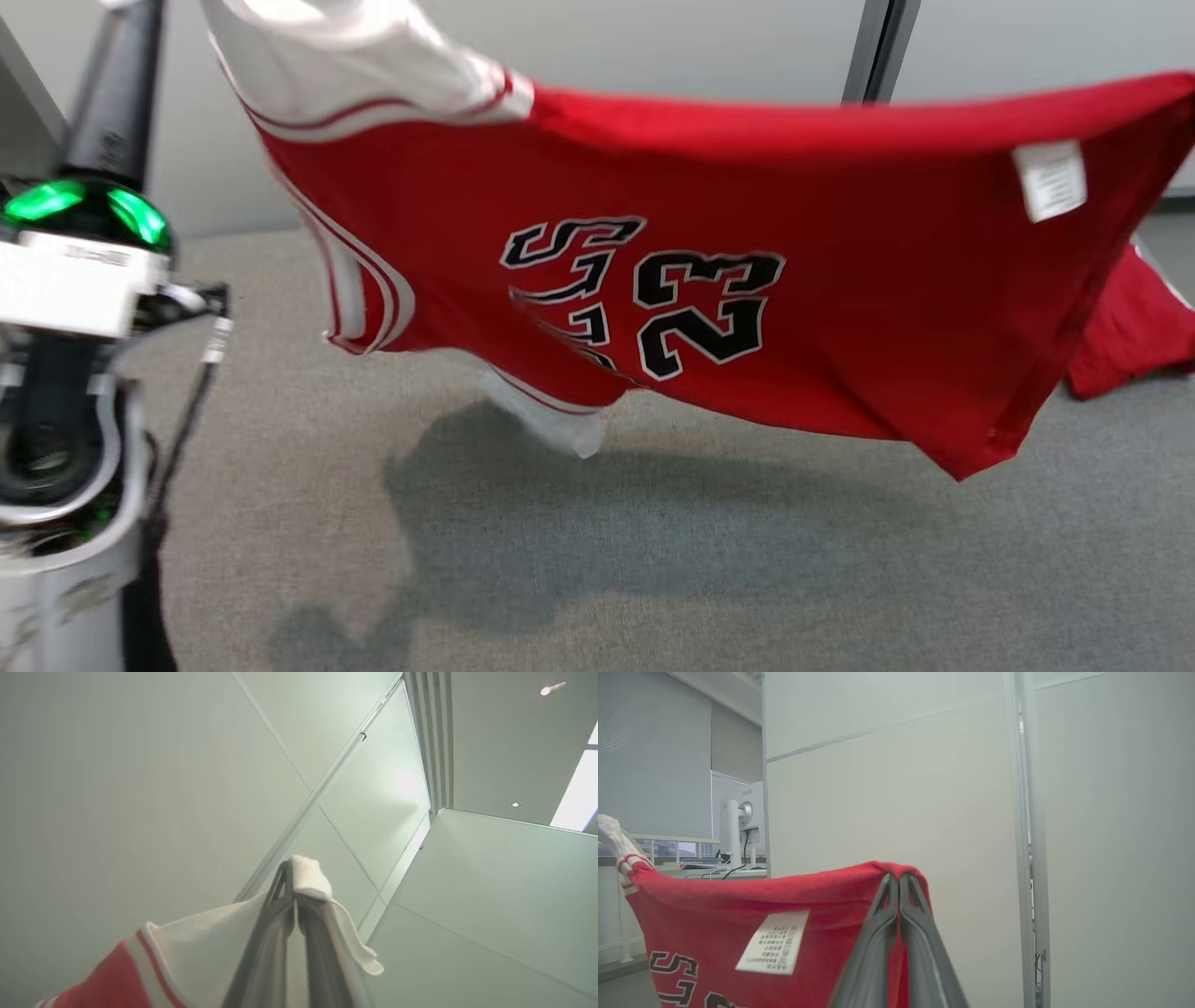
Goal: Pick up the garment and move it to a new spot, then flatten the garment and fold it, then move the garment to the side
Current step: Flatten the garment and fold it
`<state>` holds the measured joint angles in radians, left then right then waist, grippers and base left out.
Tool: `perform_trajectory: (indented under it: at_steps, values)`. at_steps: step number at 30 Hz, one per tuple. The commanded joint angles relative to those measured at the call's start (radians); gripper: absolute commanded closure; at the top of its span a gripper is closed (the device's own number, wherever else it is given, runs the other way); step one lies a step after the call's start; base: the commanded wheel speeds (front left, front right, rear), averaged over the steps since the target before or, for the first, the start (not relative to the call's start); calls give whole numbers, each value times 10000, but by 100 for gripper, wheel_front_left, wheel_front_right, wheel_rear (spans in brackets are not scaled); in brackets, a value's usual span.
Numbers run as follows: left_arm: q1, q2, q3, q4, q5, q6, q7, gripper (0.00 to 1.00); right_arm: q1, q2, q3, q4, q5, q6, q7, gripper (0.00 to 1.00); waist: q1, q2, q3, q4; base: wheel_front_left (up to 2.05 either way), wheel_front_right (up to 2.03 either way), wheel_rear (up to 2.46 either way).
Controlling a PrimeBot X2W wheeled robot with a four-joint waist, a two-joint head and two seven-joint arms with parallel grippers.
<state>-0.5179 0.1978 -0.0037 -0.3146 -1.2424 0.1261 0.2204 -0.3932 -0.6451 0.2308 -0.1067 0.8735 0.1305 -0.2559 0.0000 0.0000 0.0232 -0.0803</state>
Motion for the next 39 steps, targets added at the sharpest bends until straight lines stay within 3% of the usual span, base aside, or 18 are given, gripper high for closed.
perform_trajectory:
  at_steps: [1, 7, 8, 10, 12, 14, 15, 18, 20, 22, 25, 30, 35, 39]
  values:
    - [-679, 356, 626, -977, -398, 527, 286, 100, -5, -726, -363, -561, 174, 2, -59, 100, 0, 0, -293, 124, 0, 0, 0]
    - [-1169, 345, 930, -3044, -1296, 2812, 1263, 100, 1021, -1763, -2452, -1765, 1231, 2, 311, 100, 0, 0, -140, 427, 0, 0, 0]
    - [-1169, 345, 930, -3044, -1296, 2812, 1263, 100, 1021, -1763, -2452, -1765, 1231, 2, 311, 100, 0, 0, -140, 427, 0, 0, 0]
    - [-972, 496, 669, -3061, -1171, 3314, 1534, 100, 1309, -1879, -2511, -1888, 1426, 2, 889, 100, 0, 0, 100, 480, 0, 0, 0]
    - [-801, 519, 421, -2568, -975, 3442, 1547, 100, 1062, -1751, -1917, -1712, 1406, 2, 1437, 100, 0, 0, 405, 491, 0, 0, 0]
    - [-899, 511, 199, -1467, -662, 3080, 1297, 100, 139, -1419, -827, -1121, 1195, 2, 2005, 100, 0, 0, 689, 514, 0, 0, 0]
    - [-1110, 594, 81, -698, -349, 2681, 1043, 100, -593, -1159, -212, -582, 1012, 2, 2293, 100, 0, 0, 825, 515, 0, 0, 0]
    - [-2392, 752, -321, 2315, 627, 995, -40, 100, -3420, 114, 1233, 2244, 360, 2, 2729, 100, 0, 0, 1060, 603, 0, 0, 0]
    - [-3637, 966, -618, 4408, 1621, -159, -1183, 100, -5333, 900, 1872, 4472, -571, 2, 2290, 100, 0, 0, 972, 645, 0, 0, 0]
    - [-4932, 1159, -888, 5967, 2637, -1040, -2466, 100, -7005, 1558, 1768, 6411, -1365, 2, 1051, 100, 0, 0, 989, 719, 0, 0, 0]
    - [-6063, 1001, -1184, 7635, 3243, -1928, -3732, 100, -8287, 2295, 2203, 8405, -1663, 2, 453, 100, 0, 0, 1011, 817, 0, 0, 0]
    - [-5633, 651, -1737, 8904, 3107, -2474, -4205, 100, -8410, 2661, 3053, 10373, -1690, 2, 189, 100, 0, 0, 1666, 845, 0, 0, 0]
    - [-3890, 302, -2140, 9740, 2680, -2558, -4552, 100, -7384, 3191, 3413, 11684, -1281, 2, 27, 100, 0, 0, 2521, 668, 0, 0, 0]
    - [-2549, 111, -2398, 10251, 2333, -2563, -4775, 100, -6142, 3739, 3677, 12010, -756, 2, -31, 100, 0, 0, 2867, 449, 0, 0, 0]
